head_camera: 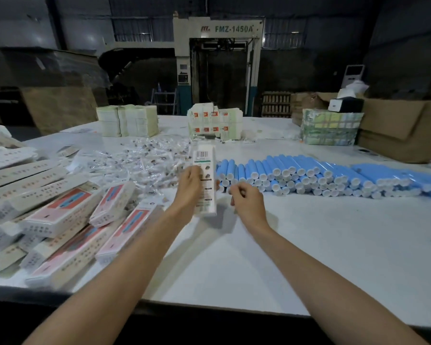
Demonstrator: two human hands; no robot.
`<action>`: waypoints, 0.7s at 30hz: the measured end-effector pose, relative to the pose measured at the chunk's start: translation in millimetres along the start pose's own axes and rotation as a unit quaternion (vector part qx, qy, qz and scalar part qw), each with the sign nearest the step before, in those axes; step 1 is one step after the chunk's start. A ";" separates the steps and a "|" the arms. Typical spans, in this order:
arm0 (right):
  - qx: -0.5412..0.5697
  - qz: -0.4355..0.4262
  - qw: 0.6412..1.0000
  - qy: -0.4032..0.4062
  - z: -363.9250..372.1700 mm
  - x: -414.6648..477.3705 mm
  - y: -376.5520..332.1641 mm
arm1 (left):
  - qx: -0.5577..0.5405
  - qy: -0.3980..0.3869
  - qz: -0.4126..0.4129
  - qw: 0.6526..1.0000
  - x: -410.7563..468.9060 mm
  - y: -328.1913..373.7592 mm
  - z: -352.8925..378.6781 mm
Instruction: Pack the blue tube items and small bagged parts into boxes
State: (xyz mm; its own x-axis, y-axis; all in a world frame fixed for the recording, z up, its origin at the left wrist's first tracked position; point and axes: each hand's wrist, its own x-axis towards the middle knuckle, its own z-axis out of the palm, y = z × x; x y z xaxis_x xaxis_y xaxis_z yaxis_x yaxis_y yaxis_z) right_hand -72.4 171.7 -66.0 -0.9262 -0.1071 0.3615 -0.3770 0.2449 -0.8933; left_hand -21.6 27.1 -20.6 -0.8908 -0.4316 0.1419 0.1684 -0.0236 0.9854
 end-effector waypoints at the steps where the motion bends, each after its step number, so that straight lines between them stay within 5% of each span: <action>1: -0.015 0.000 1.000 0.014 -1.9 5.7 -1.6 | -0.038 -0.007 -0.014 0.999 1.3 -11.0 1.9; 6: -0.149 -0.021 0.988 0.040 -8.7 66.0 -19.1 | -0.159 -0.037 -0.048 0.985 9.6 -29.6 -2.4; 14: -0.342 0.016 0.936 -0.076 29.1 132.5 -28.8 | -0.175 -0.019 -0.071 0.982 9.4 -32.5 -18.0; 21: -0.391 0.048 0.914 -0.090 46.8 139.7 -24.2 | -0.173 -0.065 -0.057 0.981 6.0 -32.4 -18.3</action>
State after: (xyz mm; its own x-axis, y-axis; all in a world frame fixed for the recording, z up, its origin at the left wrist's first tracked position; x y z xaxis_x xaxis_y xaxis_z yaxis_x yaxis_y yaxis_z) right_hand -192.4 105.7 -6.4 -0.9659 -0.1885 0.1776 -0.2484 0.8689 -0.4281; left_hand -24.7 8.7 -53.3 -0.9550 -0.2894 0.0656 0.1774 -0.3796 0.9080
